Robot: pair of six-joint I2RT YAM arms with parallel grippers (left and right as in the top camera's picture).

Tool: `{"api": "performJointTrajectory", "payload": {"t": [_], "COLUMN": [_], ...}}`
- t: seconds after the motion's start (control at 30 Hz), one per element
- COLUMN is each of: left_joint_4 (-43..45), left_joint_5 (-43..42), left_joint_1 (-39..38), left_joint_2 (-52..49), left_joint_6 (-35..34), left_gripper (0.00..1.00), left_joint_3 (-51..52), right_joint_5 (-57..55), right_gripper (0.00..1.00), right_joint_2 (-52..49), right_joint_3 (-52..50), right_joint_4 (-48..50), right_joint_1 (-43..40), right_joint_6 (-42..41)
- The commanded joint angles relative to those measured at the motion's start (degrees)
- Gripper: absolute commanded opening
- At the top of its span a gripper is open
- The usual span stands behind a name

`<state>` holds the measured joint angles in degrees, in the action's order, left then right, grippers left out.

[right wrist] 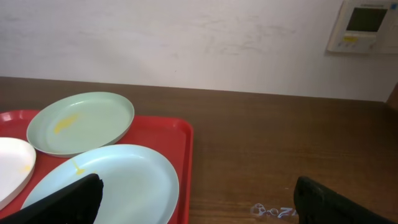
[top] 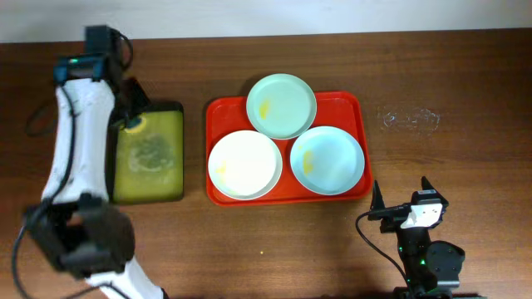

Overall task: Clean dirty plates on tray and stack at the side
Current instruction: 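Lift the sponge with the left gripper and move it onto the white plate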

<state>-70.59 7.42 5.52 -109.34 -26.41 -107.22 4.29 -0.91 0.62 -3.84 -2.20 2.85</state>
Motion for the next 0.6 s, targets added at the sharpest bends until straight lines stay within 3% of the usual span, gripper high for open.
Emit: {"api": "performJointTrajectory", "payload": {"t": [0.0, 0.1, 0.2, 0.27, 0.4, 0.47, 0.57], "left_joint_4": [2.0, 9.6, 3.5, 0.1, 2.2, 9.5, 14.6], "left_joint_5": [-0.6, -0.6, -2.0, -9.2, -12.8, -13.0, -13.0], "left_joint_1": [-0.1, -0.5, -0.4, -1.7, -14.3, -24.0, -30.9], "left_joint_2": [0.4, -3.0, -0.3, 5.0, 6.0, 1.5, -4.7], "left_joint_6": [0.3, 0.3, 0.4, 0.4, 2.5, 0.9, -1.0], "left_gripper": [0.00, 0.00, 0.00, 0.00, 0.00, 0.00, 0.00], "left_joint_3": [4.4, 17.0, 9.3, 2.8, 6.8, 14.4, 21.1], "right_joint_5": [-0.3, -0.3, -0.3, -0.3, -0.3, -0.3, -0.3], "right_gripper": [0.99, 0.99, 0.99, 0.99, 0.99, 0.99, 0.99], "right_joint_2": [0.4, 0.4, 0.4, 0.4, 0.4, 0.4, 0.4], "right_joint_3": [-0.3, -0.3, -0.3, -0.3, -0.3, -0.3, -0.3], "right_joint_4": [-0.3, -0.3, -0.3, -0.3, -0.3, -0.3, -0.3], "right_joint_1": [0.3, 0.3, 0.3, 0.3, 0.3, 0.3, 0.3], "right_joint_6": [-0.1, -0.1, -0.1, -0.1, -0.1, -0.1, -0.1]}}
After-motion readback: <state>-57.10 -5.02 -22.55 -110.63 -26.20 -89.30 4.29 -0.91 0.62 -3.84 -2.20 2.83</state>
